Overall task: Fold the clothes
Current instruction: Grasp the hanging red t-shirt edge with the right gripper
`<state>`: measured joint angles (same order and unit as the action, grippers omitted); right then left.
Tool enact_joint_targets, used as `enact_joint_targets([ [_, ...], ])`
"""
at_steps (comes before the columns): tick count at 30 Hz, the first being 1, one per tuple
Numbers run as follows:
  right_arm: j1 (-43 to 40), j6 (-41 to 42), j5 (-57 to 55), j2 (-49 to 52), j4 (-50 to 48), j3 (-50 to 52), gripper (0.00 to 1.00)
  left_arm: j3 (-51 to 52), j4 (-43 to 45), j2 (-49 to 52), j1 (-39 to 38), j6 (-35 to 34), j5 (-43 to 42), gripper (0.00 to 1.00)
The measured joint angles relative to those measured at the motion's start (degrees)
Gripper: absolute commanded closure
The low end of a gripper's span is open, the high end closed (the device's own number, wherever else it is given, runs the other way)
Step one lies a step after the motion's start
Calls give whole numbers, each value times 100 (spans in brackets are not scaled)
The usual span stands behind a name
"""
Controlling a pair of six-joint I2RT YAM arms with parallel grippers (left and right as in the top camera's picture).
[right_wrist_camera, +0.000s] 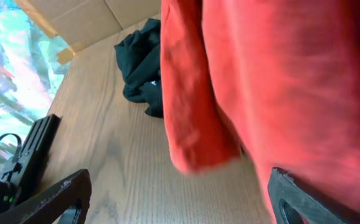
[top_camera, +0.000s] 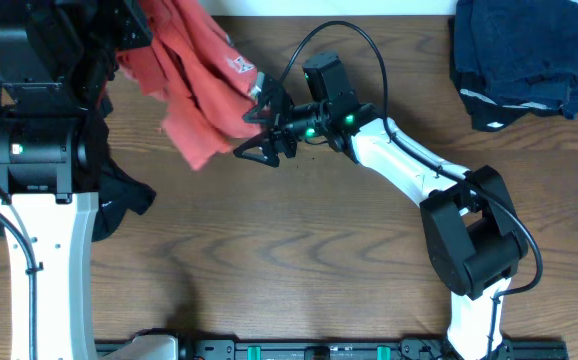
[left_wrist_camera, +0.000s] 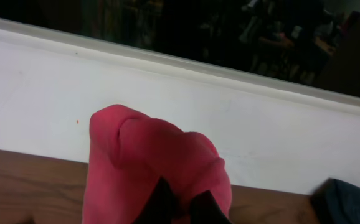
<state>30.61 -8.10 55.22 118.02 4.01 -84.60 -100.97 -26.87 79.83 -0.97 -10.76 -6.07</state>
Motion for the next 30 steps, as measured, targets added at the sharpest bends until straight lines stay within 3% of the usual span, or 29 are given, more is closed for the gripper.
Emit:
enact_joint_targets([
  [11,0,-48,-730,0,2,0,14,0,-208,0,0,0,2,94],
  [30,197,-140,-1010,0,-98,0,18,2,-210,0,0,-105,-179,94],
])
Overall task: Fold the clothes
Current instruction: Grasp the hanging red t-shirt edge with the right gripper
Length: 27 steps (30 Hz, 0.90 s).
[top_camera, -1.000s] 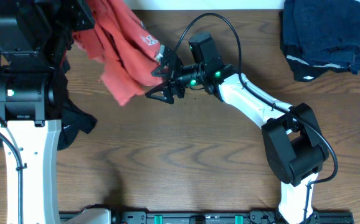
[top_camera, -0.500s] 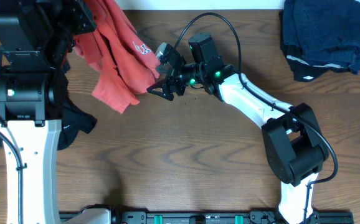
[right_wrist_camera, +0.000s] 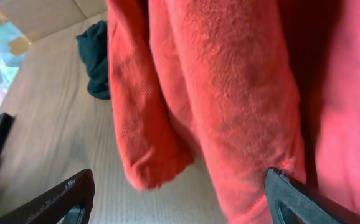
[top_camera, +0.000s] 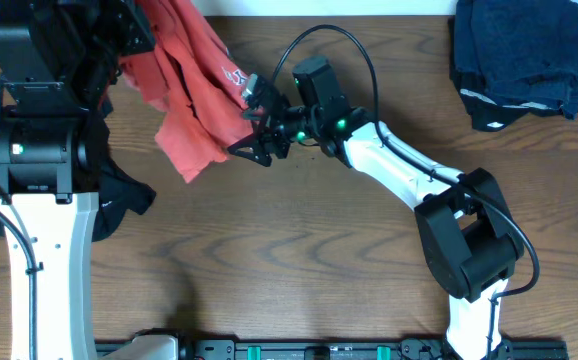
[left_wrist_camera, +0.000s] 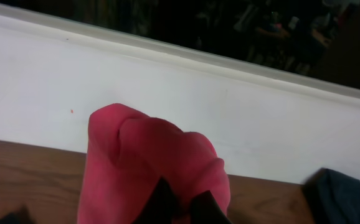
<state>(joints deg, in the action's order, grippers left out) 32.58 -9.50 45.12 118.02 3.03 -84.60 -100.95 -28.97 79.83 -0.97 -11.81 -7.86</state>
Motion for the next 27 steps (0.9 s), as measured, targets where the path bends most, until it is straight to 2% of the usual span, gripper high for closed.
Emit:
enact_joint_targets([
  [1,0,-2,-35,0,-13,0,20,-2,0,0,0,-7,-42,94],
  [3,-2,4,-133,2,-66,0,33,-2,-4,0,0,-24,-120,94],
  [7,-4,66,-238,15,-166,0,68,-2,-79,0,0,-42,-216,94],
  [8,-4,107,-264,26,-175,0,80,-2,-105,0,0,-42,-232,94],
  [11,-11,153,-337,59,-205,0,98,0,-164,0,0,-39,-249,94],
  [19,-271,457,-306,61,59,0,99,-2,-444,0,0,-37,-122,94],
  [23,-643,492,-387,-131,828,0,99,-2,-732,0,0,59,116,94],
  [27,-968,321,-1005,-761,1742,2,99,-2,-1305,0,0,234,599,94],
])
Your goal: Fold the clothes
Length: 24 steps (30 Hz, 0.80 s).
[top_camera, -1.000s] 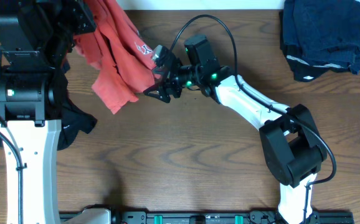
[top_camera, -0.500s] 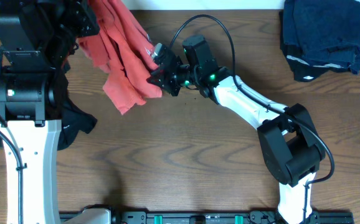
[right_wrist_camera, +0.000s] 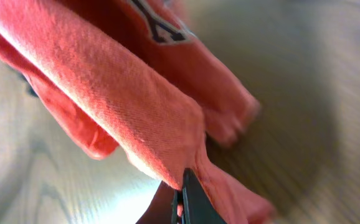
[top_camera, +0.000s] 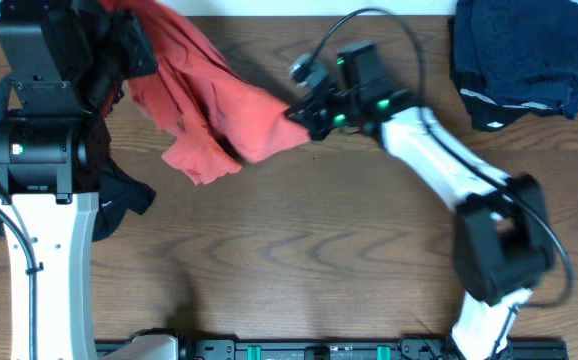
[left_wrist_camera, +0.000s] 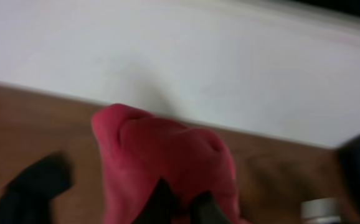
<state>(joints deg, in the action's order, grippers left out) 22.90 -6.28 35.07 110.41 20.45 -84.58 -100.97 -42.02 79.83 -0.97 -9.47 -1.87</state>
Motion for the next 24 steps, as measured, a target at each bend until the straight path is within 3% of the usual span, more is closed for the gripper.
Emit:
enact_joint_targets([
  [6,-356,-291,-1211,-1266,1178,-13,99,0,-791,0,-2,103,649,93],
  [12,-632,-337,-2004,-2118,2326,-22,99,0,-1904,0,-28,192,785,89],
  [24,-743,68,-2232,-2479,3314,-24,99,7,-3331,0,-70,199,538,89],
])
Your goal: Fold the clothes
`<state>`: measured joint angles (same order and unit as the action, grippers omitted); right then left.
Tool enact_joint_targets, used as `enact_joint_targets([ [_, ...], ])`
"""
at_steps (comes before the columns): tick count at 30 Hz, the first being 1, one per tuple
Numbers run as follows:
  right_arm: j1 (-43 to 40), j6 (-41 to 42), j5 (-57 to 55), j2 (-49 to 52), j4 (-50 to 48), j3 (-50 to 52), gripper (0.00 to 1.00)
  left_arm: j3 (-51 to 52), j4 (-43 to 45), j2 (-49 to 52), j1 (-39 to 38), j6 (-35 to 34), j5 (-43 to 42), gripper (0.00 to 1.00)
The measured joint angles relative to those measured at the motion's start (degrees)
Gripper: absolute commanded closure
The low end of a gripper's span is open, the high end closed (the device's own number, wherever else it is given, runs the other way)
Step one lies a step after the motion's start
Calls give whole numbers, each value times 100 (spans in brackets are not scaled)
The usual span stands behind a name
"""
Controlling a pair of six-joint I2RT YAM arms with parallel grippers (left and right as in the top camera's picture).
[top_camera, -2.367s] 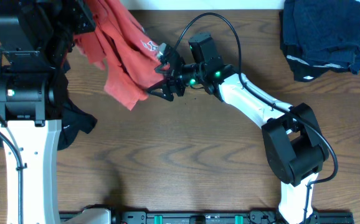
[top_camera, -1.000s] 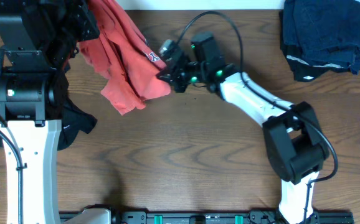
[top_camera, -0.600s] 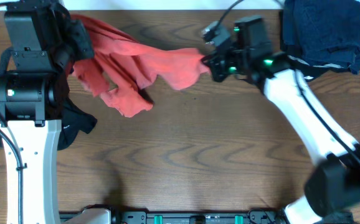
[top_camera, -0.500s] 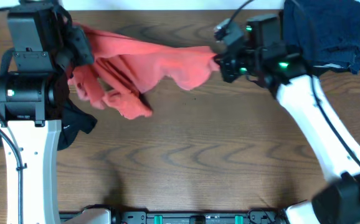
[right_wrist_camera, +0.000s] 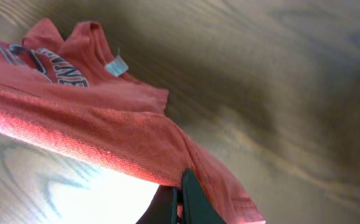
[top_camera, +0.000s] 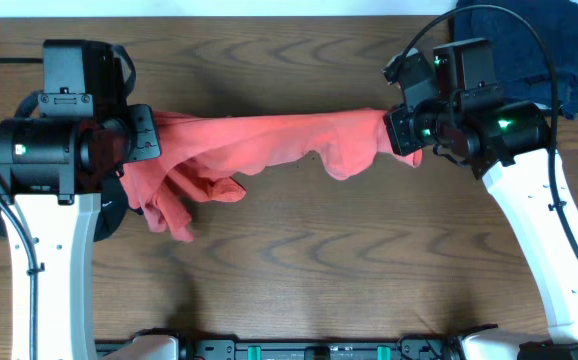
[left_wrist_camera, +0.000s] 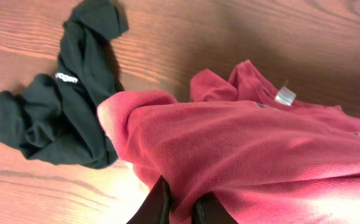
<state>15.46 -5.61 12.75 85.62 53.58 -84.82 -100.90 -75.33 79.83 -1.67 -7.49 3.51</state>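
A red shirt (top_camera: 269,140) hangs stretched in a band across the table between both arms. My left gripper (top_camera: 144,135) is shut on its left end, where loose folds droop down to the wood. In the left wrist view the red cloth (left_wrist_camera: 242,149) is pinched between the dark fingers (left_wrist_camera: 158,205). My right gripper (top_camera: 394,130) is shut on the shirt's right end. The right wrist view shows the shirt (right_wrist_camera: 105,130) with printed lettering and a white label, clamped in the fingers (right_wrist_camera: 189,202).
A black garment (left_wrist_camera: 55,118) lies crumpled on the table under the left arm, partly visible in the overhead view (top_camera: 109,215). A dark blue folded garment (top_camera: 514,50) sits at the back right corner. The wooden table (top_camera: 299,270) spreads in front of the shirt.
My right gripper has moved far right with the shirt's end; my left gripper has come down and forward. The shirt, bunched at the back left before, is now pulled out in a long band.
First my left gripper held the red shirt high at the back left while my right gripper stood open beside the hanging cloth. Then the right gripper was shut on a lower part. Now both hold the shirt stretched between them over the table's middle.
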Motion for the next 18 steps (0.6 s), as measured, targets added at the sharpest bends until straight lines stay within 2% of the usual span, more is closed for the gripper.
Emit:
enact_joint_targets([
  [2,0,105,-107,4,170,0,99,63,11,0,0,0,-105,88],
  [7,-26,315,-525,74,365,0,99,474,68,184,2,7,-195,78],
  [11,-238,404,-874,299,181,2,99,682,369,737,20,-9,-131,78],
  [14,-400,446,-1010,568,-369,2,99,726,970,1259,33,81,-98,79],
  [18,-533,457,-1123,1047,-1357,0,99,741,1694,1891,35,232,-59,87],
])
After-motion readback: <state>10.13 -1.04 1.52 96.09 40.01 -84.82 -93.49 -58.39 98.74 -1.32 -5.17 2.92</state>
